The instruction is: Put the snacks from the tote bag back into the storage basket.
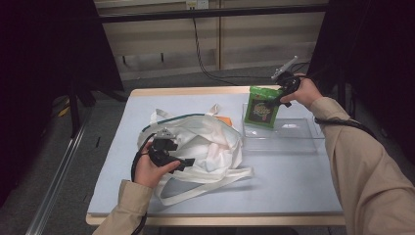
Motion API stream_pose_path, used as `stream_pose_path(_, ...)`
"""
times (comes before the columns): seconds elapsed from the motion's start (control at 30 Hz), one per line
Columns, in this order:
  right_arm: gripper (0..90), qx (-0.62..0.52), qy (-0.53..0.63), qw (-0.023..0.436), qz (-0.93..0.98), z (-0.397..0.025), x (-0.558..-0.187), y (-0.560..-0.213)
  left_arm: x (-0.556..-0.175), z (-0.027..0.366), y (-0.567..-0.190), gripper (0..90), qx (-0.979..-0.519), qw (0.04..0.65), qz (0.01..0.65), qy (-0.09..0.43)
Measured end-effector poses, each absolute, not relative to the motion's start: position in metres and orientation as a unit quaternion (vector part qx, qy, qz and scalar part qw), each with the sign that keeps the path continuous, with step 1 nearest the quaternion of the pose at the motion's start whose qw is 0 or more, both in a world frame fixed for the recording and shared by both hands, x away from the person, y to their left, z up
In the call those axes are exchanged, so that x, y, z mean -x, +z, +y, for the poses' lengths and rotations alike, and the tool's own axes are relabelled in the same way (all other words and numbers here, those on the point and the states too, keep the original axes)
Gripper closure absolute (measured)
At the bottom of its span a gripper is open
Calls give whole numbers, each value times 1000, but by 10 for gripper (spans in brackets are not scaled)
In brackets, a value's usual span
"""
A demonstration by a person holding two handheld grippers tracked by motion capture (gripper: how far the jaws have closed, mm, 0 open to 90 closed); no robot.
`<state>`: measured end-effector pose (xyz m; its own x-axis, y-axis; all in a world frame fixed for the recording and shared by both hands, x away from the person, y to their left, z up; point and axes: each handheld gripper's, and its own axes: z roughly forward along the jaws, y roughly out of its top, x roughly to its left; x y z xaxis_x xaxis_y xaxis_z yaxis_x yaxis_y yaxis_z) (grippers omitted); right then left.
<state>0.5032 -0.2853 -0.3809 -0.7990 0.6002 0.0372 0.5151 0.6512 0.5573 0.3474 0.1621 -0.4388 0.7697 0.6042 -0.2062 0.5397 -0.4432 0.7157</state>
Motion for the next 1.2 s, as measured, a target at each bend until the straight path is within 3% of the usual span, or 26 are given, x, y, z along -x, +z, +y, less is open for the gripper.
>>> stream_pose_path(0.23, 279, -331, 276, 83, 899, -289, -499, -377, -347, 160, -438, 54, -851, 404, 333, 39)
stream_pose_path(0.4, 229, -337, 278, 89, 895, -294, -493, -373, -346, 157, -438, 54, -850, 408, 331, 38)
stream_pose_path(1.2, 178, -353, 288, 94, 885, -300, -463, -360, -346, 152, -434, 53, -852, 409, 325, 39)
